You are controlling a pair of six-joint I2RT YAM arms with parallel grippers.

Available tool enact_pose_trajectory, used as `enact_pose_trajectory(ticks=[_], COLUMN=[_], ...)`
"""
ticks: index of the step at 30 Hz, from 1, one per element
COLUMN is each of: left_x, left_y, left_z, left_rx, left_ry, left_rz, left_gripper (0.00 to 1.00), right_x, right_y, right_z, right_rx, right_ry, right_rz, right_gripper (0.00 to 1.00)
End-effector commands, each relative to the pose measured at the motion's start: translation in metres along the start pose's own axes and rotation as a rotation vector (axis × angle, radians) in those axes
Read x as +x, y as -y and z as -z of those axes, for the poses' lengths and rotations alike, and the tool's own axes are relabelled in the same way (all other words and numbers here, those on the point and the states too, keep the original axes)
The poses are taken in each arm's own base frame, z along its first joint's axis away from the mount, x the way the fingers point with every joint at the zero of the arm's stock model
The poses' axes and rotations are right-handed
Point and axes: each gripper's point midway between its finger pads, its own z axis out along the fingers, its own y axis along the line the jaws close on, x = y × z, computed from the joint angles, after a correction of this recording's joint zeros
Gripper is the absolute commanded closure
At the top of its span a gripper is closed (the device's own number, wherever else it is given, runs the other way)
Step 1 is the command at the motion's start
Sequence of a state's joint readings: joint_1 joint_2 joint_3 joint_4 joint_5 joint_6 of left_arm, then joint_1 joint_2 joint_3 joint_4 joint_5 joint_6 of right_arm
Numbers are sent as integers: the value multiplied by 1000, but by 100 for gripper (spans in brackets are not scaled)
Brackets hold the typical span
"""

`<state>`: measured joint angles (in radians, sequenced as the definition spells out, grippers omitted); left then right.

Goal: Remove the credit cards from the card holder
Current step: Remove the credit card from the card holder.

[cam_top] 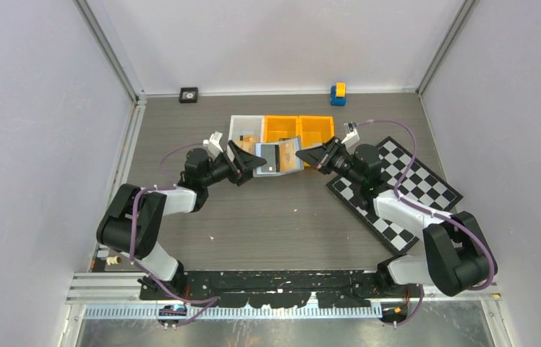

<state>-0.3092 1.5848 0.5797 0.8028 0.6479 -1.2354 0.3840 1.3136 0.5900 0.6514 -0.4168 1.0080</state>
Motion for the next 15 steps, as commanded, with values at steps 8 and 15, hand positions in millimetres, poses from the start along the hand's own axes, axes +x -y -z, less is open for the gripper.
enact_pose_trajectory(ticks=[8,15], left_x=[-3,-2], left_y=[48,48], left_z=[0,-2], left_rx=[164,164], left_ry=[-2,-6], left_rz=[-100,-107], left_gripper=[2,10], right_x=[-8,-7], right_y=[-22,-21], right_z=[1,1], right_rx=[-89,-91], right_ry=[21,19], right_rz=[24,24], right_gripper=[98,98])
